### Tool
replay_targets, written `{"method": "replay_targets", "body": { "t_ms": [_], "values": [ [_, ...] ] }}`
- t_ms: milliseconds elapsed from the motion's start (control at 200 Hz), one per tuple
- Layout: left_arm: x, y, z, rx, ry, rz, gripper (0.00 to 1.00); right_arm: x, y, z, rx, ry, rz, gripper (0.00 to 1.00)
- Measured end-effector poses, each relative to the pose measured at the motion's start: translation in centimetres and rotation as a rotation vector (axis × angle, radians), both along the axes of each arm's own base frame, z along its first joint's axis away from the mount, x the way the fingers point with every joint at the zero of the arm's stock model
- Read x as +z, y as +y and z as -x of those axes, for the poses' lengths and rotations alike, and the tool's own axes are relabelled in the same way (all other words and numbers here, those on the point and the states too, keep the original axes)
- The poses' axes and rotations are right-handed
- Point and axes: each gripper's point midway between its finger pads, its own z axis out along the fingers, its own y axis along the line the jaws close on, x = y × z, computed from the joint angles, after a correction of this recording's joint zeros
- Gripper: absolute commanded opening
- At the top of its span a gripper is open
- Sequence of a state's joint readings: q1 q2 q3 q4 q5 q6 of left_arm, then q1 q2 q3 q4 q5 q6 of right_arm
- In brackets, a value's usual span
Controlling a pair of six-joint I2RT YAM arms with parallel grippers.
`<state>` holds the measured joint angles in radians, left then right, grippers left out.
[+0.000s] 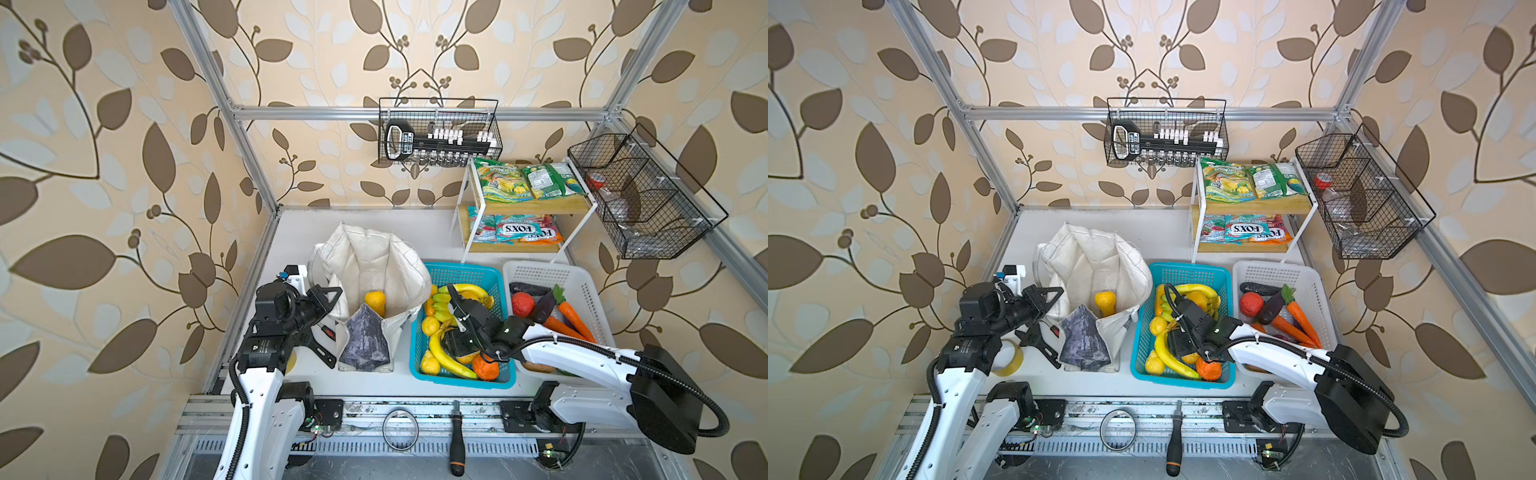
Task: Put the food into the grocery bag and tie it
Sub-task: 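Lower the right gripper into the basket and grasp a yellow pear, then lift the yellow pear and carry it over the tote bag with the right gripper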
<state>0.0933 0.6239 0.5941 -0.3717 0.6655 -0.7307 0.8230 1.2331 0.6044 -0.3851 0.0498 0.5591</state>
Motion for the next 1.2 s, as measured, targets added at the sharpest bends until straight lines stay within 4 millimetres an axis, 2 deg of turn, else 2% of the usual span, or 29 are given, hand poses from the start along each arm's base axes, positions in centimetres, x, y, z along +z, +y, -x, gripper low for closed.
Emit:
{"method": "replay_targets", "body": {
  "t_ms": [160,305,460,535,750,1045,1205],
  "values": [
    [-0.1,0.0,0.0,0.000,0.002,0.002,0.00,-0.6,0.0,-0.4,-0.016,-0.012,0.004,0.69],
    [-0.1,0.0,0.0,0.000,0.003,0.002,0.00,-0.9,-0.1,-0.6,-0.030,-0.019,0.007,0.60],
    [-0.1,0.0,-0.1,0.000,0.006,0.002,0.00,-0.5,-0.1,-0.9,-0.038,-0.035,-0.010,0.56],
    [-0.1,0.0,-0.1,0.000,0.006,0.002,0.00,0.3,-0.1,-0.9,-0.042,-0.054,-0.034,0.55],
    [-0.1,0.0,-0.1,0.000,0.006,0.002,0.00,4.7,-0.1,-1.3,-0.052,-0.157,-0.145,0.54],
    [-0.1,-0.1,0.0,-0.003,0.007,0.007,0.00,6.6,-2.3,-1.7,-0.112,-0.190,-0.167,0.54],
    [-0.1,-0.1,0.0,-0.004,0.007,0.009,0.00,9.0,-2.7,-2.0,-0.116,-0.234,-0.196,0.54]
  ]
}}
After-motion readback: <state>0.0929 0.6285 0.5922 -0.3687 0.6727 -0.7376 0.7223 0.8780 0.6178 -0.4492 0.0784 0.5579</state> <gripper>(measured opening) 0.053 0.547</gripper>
